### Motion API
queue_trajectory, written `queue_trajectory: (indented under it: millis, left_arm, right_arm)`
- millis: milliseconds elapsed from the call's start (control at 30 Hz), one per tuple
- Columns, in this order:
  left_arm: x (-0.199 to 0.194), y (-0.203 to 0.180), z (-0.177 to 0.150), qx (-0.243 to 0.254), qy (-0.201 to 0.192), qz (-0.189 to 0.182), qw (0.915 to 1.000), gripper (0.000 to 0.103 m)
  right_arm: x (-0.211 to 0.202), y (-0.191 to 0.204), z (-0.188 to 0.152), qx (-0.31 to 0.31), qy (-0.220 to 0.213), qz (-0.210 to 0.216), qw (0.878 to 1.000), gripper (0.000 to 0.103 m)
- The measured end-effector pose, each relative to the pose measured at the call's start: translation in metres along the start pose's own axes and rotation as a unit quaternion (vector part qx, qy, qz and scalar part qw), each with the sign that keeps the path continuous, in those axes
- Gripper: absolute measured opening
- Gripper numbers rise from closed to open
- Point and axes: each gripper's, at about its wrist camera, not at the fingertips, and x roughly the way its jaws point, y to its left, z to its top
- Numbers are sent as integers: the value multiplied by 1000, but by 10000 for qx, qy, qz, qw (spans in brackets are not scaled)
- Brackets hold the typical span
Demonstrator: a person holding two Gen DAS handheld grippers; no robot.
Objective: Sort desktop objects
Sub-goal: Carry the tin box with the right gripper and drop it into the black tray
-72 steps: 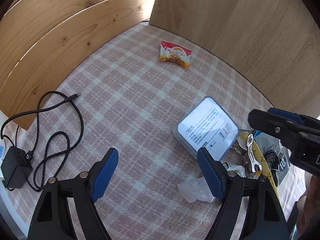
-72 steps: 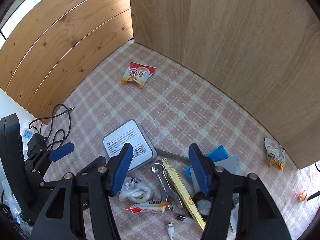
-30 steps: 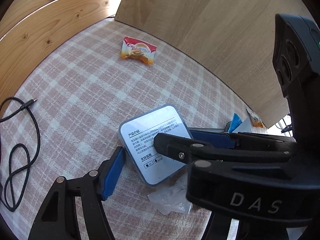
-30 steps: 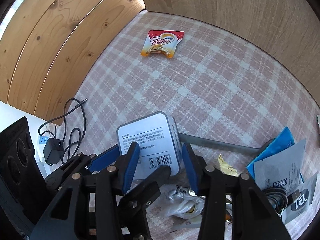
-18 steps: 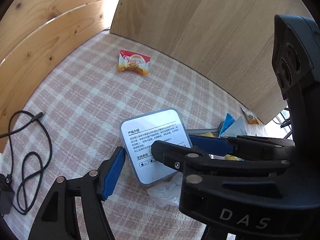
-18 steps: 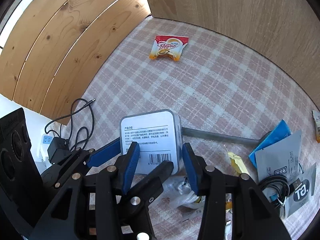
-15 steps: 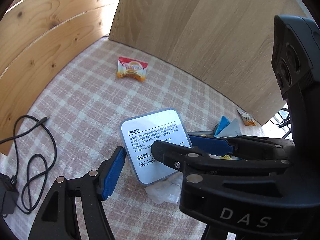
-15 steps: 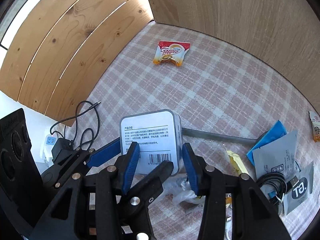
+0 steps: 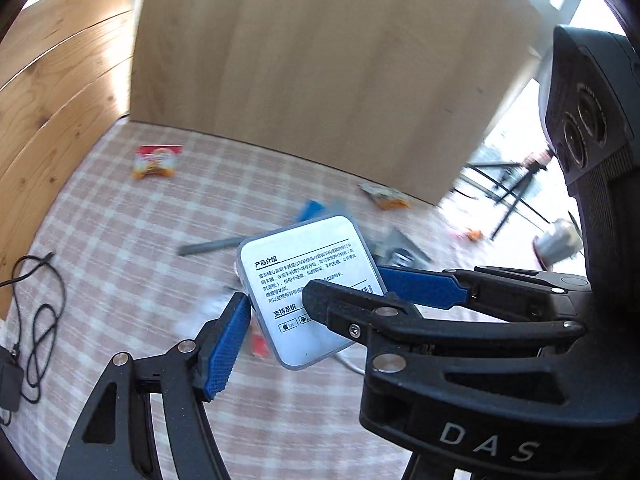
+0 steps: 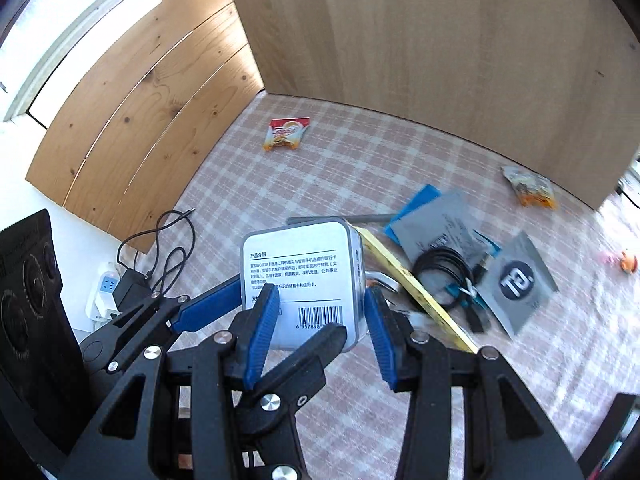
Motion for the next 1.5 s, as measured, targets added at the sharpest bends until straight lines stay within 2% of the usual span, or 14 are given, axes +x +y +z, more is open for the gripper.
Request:
queue_trajectory:
  millis: [167, 333, 467, 667, 800, 967, 1100, 1167, 1300, 1400, 1500]
  left_arm:
    - [5, -73, -21, 730, 217, -396, 9963, 64]
    - [9, -156, -52, 1444, 464, -890, 9844, 65]
    - [12, -226, -83, 2037, 681, -1262, 9685, 65]
    - [20, -320, -132, 2656, 1108, -1827, 9401, 65]
    - [17, -373, -165, 3042, 1301, -2088, 9203, 65]
    - [12, -421, -195, 3373, 1468, -2274, 9017, 65]
    - [12, -445, -206, 3468, 1561, -2302, 8957, 63]
    - [13, -451, -207, 3506, 1627, -2246, 8945, 65]
    - [11, -451, -205, 3600, 1569, -2038, 8968, 69]
    - [6, -438, -199, 3651, 1472, -1980, 8977, 70]
    - [4, -421, -190, 3542, 1396, -1878, 9054, 70]
  right_arm:
    - [-48, -58, -51, 701, -315, -282, 9966, 44]
    - [-99, -119, -108, 1428, -649, -646, 9855, 44]
    - [-138, -164, -158, 2006, -823, -941, 9717, 44]
    - [-194, -220, -234, 2698, -980, -1473, 9465, 44]
    - [-225, -250, -281, 3119, -1093, -1708, 9282, 44]
    - [-253, -281, -322, 3503, -1211, -1850, 9102, 44]
    - [-267, -296, -342, 3688, -1310, -1912, 9002, 44]
    - [-269, -299, -345, 3687, -1357, -1923, 8992, 44]
    - [-271, -297, -347, 3587, -1336, -2443, 8909, 50]
    - [-272, -299, -346, 3563, -1383, -2368, 8932, 57]
    - [-269, -294, -337, 3452, -1373, -2575, 8920, 57]
